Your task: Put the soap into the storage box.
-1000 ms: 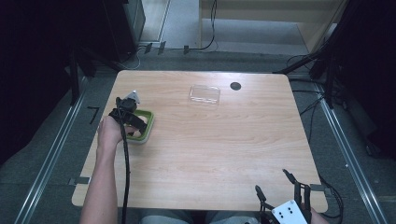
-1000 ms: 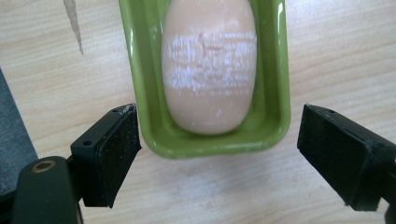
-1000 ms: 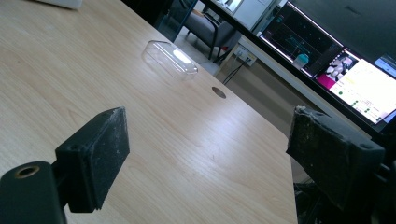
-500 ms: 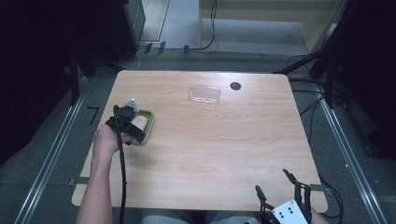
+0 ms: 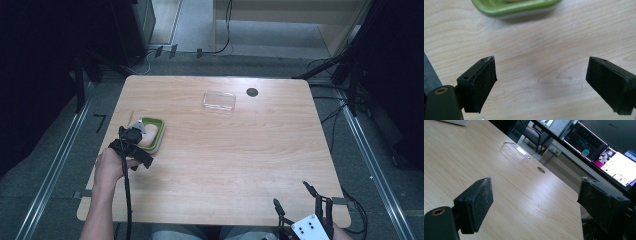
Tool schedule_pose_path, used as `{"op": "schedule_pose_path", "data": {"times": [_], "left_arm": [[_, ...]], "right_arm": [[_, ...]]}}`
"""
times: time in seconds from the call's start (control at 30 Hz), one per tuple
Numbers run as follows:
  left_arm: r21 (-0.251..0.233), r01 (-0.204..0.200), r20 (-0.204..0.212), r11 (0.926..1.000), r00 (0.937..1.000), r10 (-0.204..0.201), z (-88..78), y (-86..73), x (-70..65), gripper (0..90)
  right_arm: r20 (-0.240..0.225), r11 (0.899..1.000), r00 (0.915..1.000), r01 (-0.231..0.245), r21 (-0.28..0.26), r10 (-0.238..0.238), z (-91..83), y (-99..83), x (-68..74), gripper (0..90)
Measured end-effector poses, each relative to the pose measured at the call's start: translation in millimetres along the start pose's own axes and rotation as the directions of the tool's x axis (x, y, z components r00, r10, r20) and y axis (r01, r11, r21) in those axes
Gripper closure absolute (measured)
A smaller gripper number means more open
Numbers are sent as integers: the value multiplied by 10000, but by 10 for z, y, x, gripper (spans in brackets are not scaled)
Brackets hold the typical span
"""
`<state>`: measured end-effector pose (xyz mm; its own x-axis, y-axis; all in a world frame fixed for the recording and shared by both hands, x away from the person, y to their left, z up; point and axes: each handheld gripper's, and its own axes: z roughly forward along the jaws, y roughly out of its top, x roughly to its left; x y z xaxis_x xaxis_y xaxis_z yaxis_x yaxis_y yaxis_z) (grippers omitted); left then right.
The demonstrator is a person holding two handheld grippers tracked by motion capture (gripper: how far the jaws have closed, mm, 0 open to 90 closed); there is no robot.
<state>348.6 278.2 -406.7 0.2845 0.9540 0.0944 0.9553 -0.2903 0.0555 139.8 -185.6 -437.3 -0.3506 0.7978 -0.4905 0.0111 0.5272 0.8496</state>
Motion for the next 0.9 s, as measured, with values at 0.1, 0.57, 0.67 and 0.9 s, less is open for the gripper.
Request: {"op": "schedule_pose_path", "data": {"times": [0.1,0.57,0.67,0.9], "left_arm": [[25,-18,17,10000,10000,18,19,-40,-11,102],[225,-137,310,9997,9994,130,145,-263,-49,103],[222,-50,375,9997,9993,42,179,-288,-44,103],[-300,-33,361,9995,9993,44,88,-289,-1,107]], "right_arm": [[-14,10000,10000,3,-5,-3,0,1,1,132],[-42,10000,10000,6,-39,-7,1,6,4,132],[-50,10000,10000,-4,-44,3,4,14,12,132],[-114,10000,9999,9,-66,-10,32,21,21,132]]}}
